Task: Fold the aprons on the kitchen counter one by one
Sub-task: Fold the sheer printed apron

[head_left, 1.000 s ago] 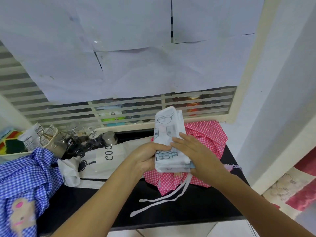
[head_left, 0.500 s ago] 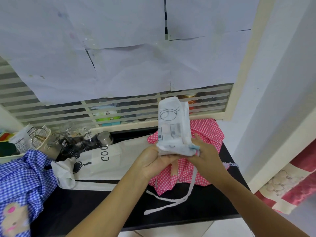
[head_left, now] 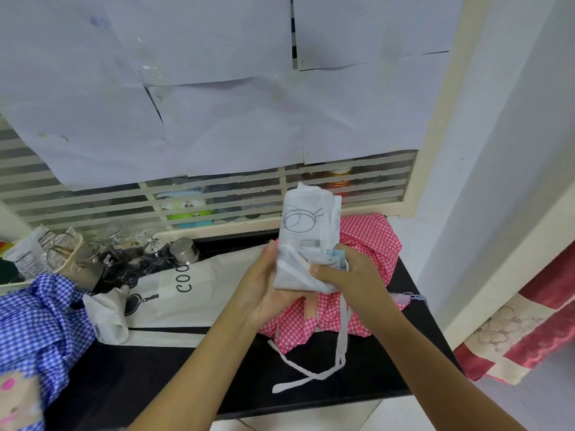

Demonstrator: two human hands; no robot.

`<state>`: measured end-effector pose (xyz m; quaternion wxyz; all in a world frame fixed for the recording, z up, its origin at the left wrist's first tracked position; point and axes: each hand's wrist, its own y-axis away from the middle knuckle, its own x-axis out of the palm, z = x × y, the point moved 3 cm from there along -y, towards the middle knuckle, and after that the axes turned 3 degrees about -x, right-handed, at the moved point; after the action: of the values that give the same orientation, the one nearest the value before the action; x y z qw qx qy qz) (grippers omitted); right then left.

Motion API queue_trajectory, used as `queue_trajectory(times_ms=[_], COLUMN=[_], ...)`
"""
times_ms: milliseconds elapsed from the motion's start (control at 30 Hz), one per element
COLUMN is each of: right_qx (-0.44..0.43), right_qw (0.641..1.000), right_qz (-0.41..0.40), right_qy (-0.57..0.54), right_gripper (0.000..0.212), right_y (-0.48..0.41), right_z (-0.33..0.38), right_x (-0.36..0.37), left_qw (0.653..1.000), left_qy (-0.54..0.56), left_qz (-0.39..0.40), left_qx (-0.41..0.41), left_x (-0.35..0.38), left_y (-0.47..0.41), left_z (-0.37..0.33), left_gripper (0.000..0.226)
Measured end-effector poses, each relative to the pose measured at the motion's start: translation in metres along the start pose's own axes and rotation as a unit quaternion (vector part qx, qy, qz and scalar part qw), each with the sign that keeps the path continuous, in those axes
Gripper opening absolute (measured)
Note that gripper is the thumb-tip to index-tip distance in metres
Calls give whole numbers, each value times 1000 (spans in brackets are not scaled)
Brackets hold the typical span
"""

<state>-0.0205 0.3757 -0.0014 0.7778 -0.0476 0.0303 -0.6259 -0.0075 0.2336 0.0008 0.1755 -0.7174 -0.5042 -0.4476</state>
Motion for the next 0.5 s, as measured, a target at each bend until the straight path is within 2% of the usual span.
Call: queue_trajectory(times_ms=[67, 133, 200, 267, 367, 433, 500], right_qx=[23, 47, 65, 68, 55, 29, -4], right_qw=[1000, 998, 995, 994, 996, 999, 996], right_qz=[8, 12, 9, 10, 12, -5, -57], right_qy=[-15, -44, -74, -80, -64, -22, 73], right_gripper=[18, 21, 22, 21, 21, 25, 39], right_y=[0, 1, 4, 6, 11, 16, 22], right_z=[-4, -8, -10, -10, -9, -9, -10], right_x=[1, 2, 2, 0, -3, -2, -3], left_qw=[994, 972, 956, 949, 947, 951, 949], left_qy=[-96, -210, -254, -258, -240, -212, -194], left_qz=[-44, -106, -143, -176, -202, -216, -240], left_qx=[8, 23, 42, 54, 67, 68, 69], left_x=[-1, -4, -8, -12, -13, -11, -11], left_y=[-2, -5, -9, -10, -13, -16, -21], left_z=[-2, -4, -5, -4, 2, 7, 7], left_gripper=[54, 45, 41, 40, 24, 17, 16])
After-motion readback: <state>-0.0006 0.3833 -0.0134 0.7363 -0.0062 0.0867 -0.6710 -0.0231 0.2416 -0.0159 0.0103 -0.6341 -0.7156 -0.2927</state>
